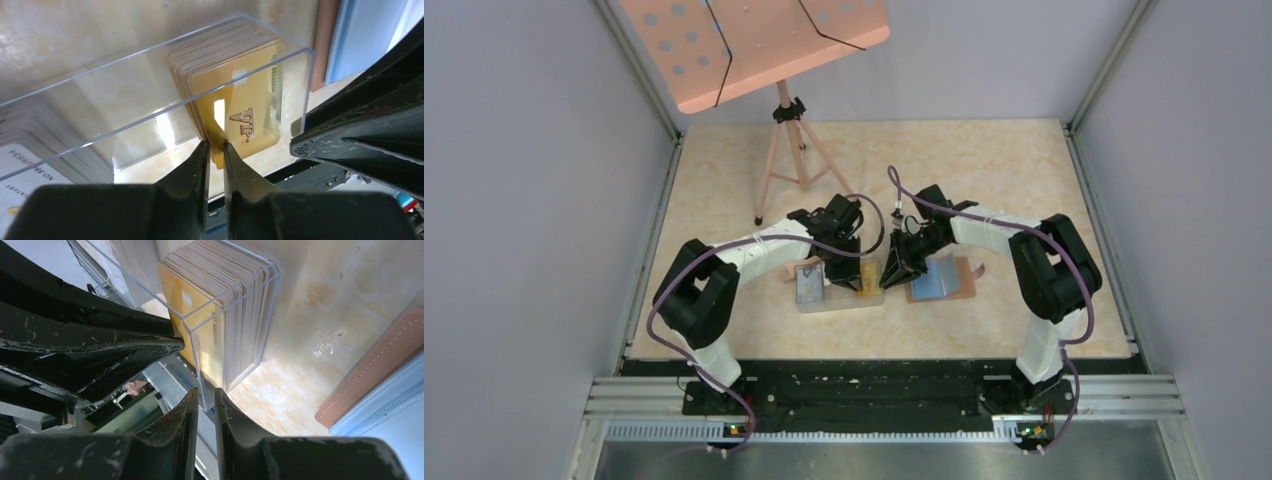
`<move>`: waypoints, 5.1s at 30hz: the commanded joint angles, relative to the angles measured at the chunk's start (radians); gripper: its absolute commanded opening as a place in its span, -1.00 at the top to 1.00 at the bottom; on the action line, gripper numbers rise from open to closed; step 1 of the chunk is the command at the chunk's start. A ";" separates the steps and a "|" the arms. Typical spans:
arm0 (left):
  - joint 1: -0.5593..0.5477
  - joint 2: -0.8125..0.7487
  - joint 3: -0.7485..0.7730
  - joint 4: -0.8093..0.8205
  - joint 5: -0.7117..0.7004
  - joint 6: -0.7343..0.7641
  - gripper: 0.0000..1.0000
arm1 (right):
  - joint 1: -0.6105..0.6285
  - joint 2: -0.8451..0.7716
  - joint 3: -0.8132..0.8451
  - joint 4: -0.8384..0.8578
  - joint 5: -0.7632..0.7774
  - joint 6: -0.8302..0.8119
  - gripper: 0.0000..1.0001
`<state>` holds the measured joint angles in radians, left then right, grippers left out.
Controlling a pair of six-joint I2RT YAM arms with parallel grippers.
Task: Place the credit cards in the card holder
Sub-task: Pick up the credit card from the storage box, then insert the credit card into the card holder.
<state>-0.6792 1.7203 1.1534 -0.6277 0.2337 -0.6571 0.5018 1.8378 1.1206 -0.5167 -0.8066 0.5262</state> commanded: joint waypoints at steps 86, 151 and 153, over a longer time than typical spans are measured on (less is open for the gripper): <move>-0.050 -0.068 0.063 0.109 0.056 -0.032 0.66 | 0.019 0.014 0.009 0.021 -0.022 -0.005 0.65; 0.060 -0.478 -0.298 0.841 0.310 -0.280 1.00 | -0.151 -0.417 -0.311 1.144 -0.392 0.664 0.42; 0.061 -0.475 -0.304 0.843 0.318 -0.286 1.00 | -0.152 -0.407 -0.335 1.268 -0.384 0.743 0.42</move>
<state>-0.6189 1.2518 0.8589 0.1524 0.5091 -0.9344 0.3336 1.4555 0.8158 0.4583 -1.1767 1.1183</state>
